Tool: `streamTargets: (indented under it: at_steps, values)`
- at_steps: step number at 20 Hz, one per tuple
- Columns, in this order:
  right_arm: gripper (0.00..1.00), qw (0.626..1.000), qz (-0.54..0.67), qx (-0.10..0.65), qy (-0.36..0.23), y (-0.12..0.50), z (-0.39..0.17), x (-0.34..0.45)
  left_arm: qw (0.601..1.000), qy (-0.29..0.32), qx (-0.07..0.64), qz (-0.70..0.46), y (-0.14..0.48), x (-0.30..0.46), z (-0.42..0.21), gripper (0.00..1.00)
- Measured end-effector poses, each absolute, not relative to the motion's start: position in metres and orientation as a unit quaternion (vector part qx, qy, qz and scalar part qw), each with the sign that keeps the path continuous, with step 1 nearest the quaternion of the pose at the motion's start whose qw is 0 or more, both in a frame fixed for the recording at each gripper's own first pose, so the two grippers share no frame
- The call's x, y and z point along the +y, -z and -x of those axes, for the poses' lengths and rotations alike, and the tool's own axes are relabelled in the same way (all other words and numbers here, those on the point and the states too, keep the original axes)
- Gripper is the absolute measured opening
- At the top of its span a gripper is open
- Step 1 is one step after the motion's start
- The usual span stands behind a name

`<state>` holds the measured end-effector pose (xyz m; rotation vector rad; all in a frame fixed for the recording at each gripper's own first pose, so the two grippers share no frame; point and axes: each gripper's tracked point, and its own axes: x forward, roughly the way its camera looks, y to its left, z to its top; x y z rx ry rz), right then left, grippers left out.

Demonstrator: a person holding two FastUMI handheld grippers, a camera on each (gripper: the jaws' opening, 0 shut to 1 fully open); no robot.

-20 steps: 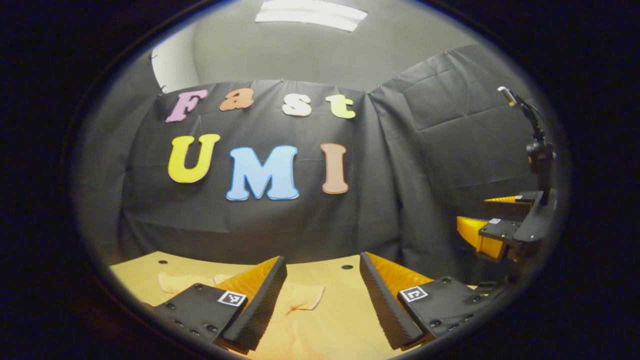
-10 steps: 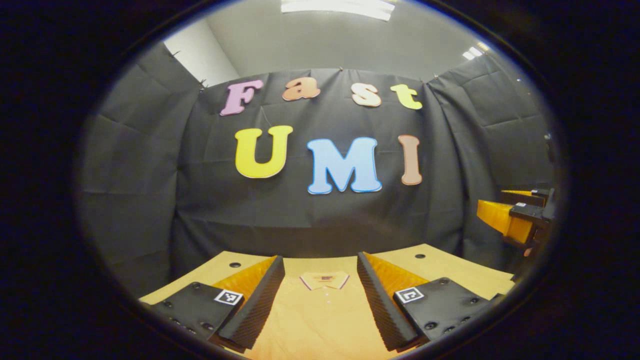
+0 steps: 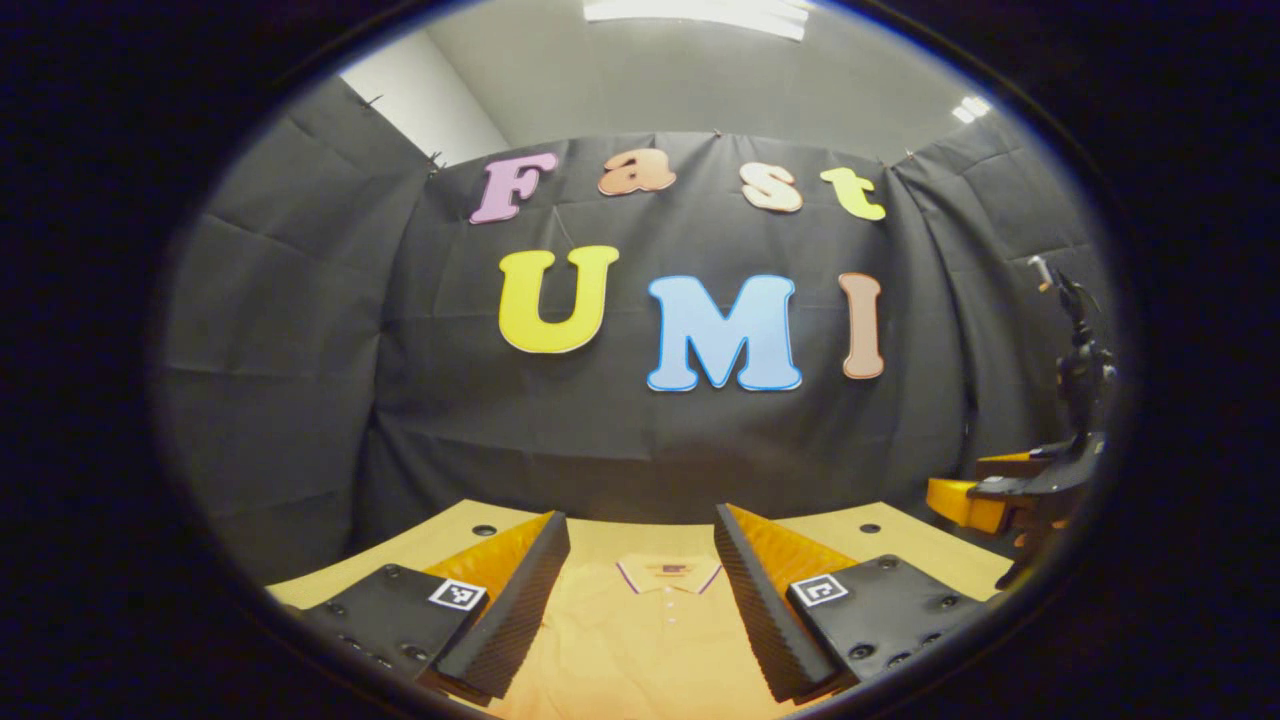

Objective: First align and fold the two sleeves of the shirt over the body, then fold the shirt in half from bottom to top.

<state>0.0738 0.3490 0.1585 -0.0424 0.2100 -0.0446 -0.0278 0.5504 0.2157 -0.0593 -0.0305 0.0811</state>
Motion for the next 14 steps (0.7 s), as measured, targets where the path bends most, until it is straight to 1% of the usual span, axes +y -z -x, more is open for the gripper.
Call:
streamTargets:
  at_steps: [2,3,4,6,9,11,13,14]
  values:
    - [0.96,0.990,0.012,0.141,0.017,-0.136,-0.095,0.347,0.999,-0.046,-0.018,0.024,-0.220,0.549,0.021,0.95]
    - [0.96,0.987,0.010,0.161,0.020,-0.122,-0.104,0.344,0.999,-0.048,-0.015,0.018,-0.219,0.551,0.020,0.93]
    - [0.97,0.984,0.006,0.177,0.021,-0.112,-0.113,0.343,0.999,-0.046,-0.017,0.014,-0.221,0.551,0.018,0.94]
    - [0.96,0.978,0.003,0.208,0.031,-0.091,-0.129,0.341,0.999,-0.041,-0.012,0.004,-0.221,0.554,0.012,0.94]
    - [0.96,0.970,0.005,0.239,0.039,-0.065,-0.148,0.339,0.999,-0.030,-0.011,-0.001,-0.223,0.557,0.005,0.95]
    - [0.96,0.963,0.003,0.264,0.047,-0.047,-0.156,0.339,1.000,-0.026,0.005,-0.001,-0.214,0.561,0.003,0.94]
    - [0.96,0.957,-0.004,0.286,0.054,-0.028,-0.166,0.339,1.000,-0.025,0.004,-0.003,-0.215,0.567,0.002,0.95]
    - [0.96,0.953,-0.011,0.297,0.054,-0.019,-0.171,0.340,1.000,-0.026,0.006,-0.005,-0.214,0.570,0.002,0.94]
